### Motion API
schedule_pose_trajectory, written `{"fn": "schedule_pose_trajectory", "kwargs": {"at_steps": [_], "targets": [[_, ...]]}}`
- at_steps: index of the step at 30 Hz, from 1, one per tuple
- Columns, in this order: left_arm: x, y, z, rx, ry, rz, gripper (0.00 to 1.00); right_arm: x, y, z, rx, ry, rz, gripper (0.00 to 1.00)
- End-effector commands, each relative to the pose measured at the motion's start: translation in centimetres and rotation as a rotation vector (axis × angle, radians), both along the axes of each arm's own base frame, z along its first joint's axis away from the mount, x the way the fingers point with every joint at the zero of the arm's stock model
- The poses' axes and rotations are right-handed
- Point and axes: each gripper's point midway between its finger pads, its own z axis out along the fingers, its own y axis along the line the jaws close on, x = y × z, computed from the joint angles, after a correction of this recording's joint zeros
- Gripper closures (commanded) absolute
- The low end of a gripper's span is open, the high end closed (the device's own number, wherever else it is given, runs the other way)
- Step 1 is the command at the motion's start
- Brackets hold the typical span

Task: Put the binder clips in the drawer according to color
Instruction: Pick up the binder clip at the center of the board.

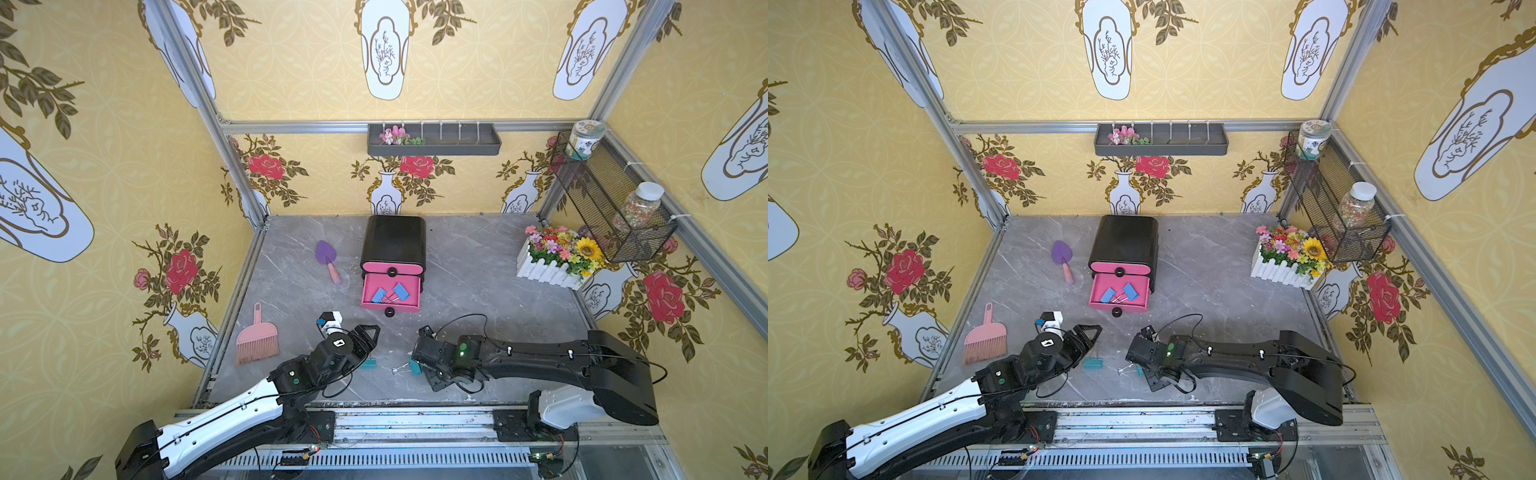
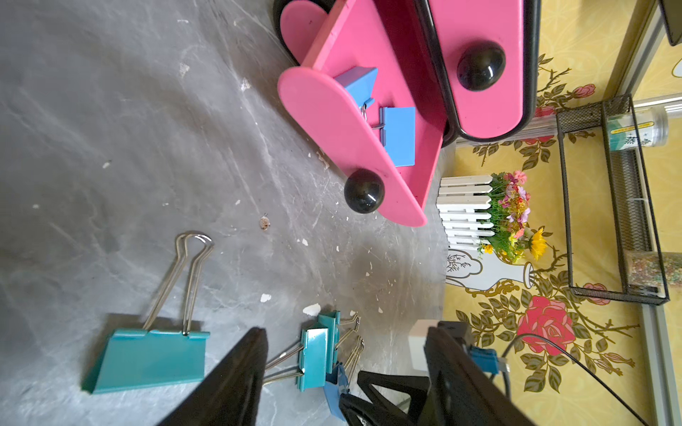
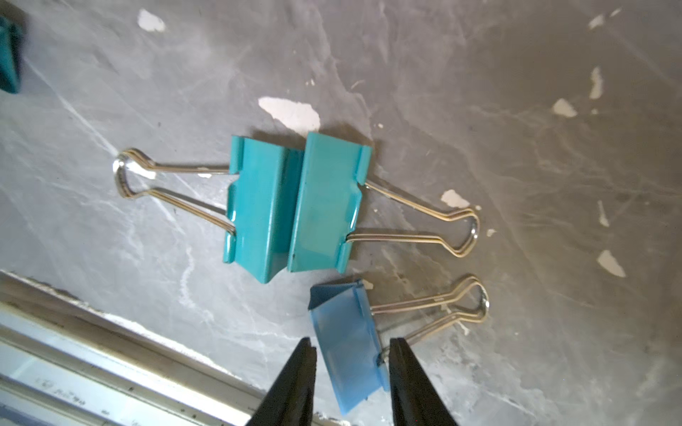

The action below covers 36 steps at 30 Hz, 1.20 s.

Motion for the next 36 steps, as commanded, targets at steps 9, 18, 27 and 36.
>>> {"fn": "schedule_pose_trajectory", "kwargs": {"at_steps": [9, 18, 27, 36], "targets": [[0.2, -0.3, -0.1, -0.017, -0.007, -0.003, 0.27, -0.1, -1.3, 0.4, -0.054, 0.009, 0.012, 0.56], [0.0, 0.0, -0.2, -0.019, -0.005, 0.000, 0.27, -0.7, 0.2, -1.5, -0.071, 0.036, 0.050, 0.51], [-0.1, 0.0, -0.5, -0.020, 0.001, 0.002, 0.27, -0.5, 0.6, -1.8, -0.081, 0.035, 0.058, 0.48], [-0.1, 0.0, -0.7, -0.016, 0.005, 0.004, 0.27, -0.5, 0.1, -3.2, -0.083, 0.051, 0.036, 0.51]]}}
